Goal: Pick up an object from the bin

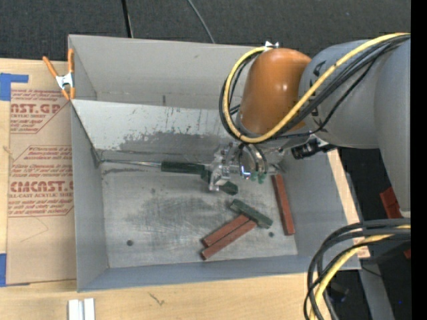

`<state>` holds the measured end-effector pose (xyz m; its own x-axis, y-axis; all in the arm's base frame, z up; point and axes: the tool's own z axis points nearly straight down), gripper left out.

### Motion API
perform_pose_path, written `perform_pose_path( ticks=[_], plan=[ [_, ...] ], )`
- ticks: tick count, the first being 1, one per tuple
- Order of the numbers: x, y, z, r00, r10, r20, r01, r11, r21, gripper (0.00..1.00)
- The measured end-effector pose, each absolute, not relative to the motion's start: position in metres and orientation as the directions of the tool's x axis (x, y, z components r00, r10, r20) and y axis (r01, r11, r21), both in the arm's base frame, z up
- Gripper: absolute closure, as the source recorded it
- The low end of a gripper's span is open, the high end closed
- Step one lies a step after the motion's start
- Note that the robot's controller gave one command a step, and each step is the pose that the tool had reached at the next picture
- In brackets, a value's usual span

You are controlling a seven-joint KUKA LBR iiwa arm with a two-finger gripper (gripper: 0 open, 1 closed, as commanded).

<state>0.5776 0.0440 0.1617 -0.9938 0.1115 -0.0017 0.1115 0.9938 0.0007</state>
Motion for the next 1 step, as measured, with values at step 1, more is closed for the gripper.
perform_pose_path(
  ticks=[1],
  plan=[
    [0.5752, 0.0431, 0.2156, -0.994, 0.112, 0.003, 0.112, 0.994, 0.001, 1.0]
  ],
)
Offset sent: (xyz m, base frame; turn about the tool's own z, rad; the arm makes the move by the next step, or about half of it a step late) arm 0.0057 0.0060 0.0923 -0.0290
